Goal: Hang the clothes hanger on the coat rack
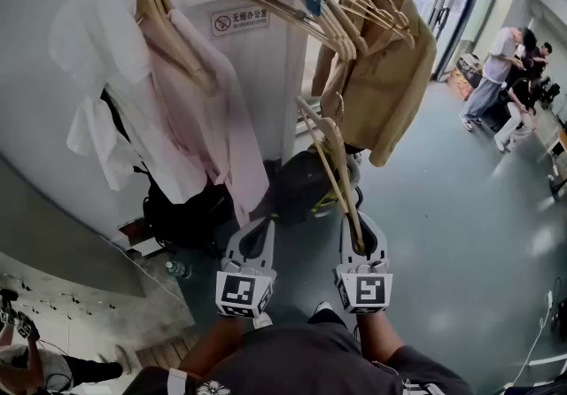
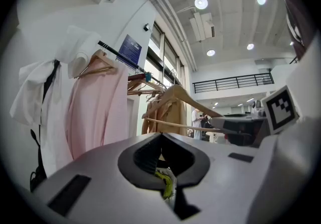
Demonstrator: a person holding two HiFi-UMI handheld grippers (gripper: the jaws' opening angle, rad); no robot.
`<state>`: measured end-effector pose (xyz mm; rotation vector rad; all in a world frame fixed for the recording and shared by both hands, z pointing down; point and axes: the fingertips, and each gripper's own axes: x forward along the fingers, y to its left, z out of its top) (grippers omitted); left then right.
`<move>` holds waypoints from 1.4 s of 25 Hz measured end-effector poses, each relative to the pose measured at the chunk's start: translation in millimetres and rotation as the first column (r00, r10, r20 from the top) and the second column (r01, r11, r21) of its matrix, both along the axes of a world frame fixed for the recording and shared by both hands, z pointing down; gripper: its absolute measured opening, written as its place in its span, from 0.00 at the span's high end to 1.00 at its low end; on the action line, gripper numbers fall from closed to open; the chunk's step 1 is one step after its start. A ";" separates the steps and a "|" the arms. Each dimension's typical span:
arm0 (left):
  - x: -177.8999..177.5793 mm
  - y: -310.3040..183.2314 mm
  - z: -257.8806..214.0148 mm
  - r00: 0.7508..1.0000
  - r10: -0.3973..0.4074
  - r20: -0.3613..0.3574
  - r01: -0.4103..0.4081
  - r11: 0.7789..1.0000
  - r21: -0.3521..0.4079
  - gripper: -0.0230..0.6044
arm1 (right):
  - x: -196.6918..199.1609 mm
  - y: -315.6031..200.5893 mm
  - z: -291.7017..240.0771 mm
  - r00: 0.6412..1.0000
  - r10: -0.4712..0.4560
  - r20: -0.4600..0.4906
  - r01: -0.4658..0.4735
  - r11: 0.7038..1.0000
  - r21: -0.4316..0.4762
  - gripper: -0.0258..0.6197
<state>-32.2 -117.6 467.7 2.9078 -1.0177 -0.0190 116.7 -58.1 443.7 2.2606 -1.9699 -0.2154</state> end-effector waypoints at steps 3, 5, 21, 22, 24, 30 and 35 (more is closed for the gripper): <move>-6.0 -16.1 6.7 0.998 -0.051 0.028 0.051 0.999 0.002 0.95 | 3.0 -18.0 -0.6 1.000 -0.020 0.023 0.020 1.000 0.014 0.87; -6.2 -29.5 10.7 0.995 -0.090 0.047 0.090 0.996 0.002 0.95 | 7.4 -35.5 1.6 0.998 -0.054 0.024 0.054 0.998 0.019 0.87; 4.7 -94.1 -4.2 0.845 -0.528 0.082 0.526 0.849 0.039 0.95 | 34.1 -172.3 -10.7 0.893 -0.446 0.055 0.443 0.895 0.057 0.87; 1.1 -96.8 -6.8 0.836 -0.542 0.081 0.540 0.840 0.043 0.95 | 32.7 -178.0 -13.6 0.888 -0.456 0.057 0.452 0.889 0.065 0.87; -5.0 -101.2 -11.8 0.823 -0.562 0.079 0.560 0.827 0.051 0.95 | 28.7 -187.8 -20.1 0.881 -0.470 0.055 0.466 0.882 0.075 0.87; -15.1 -110.1 -31.5 0.824 -0.564 0.061 0.558 0.825 0.089 0.95 | 23.7 -213.1 -42.9 0.892 -0.449 0.050 0.443 0.892 0.093 0.87; -30.7 -112.8 -31.9 0.825 -0.563 0.052 0.558 0.826 0.081 0.95 | 4.7 -240.5 -90.7 0.896 -0.444 0.015 0.437 0.887 0.150 0.87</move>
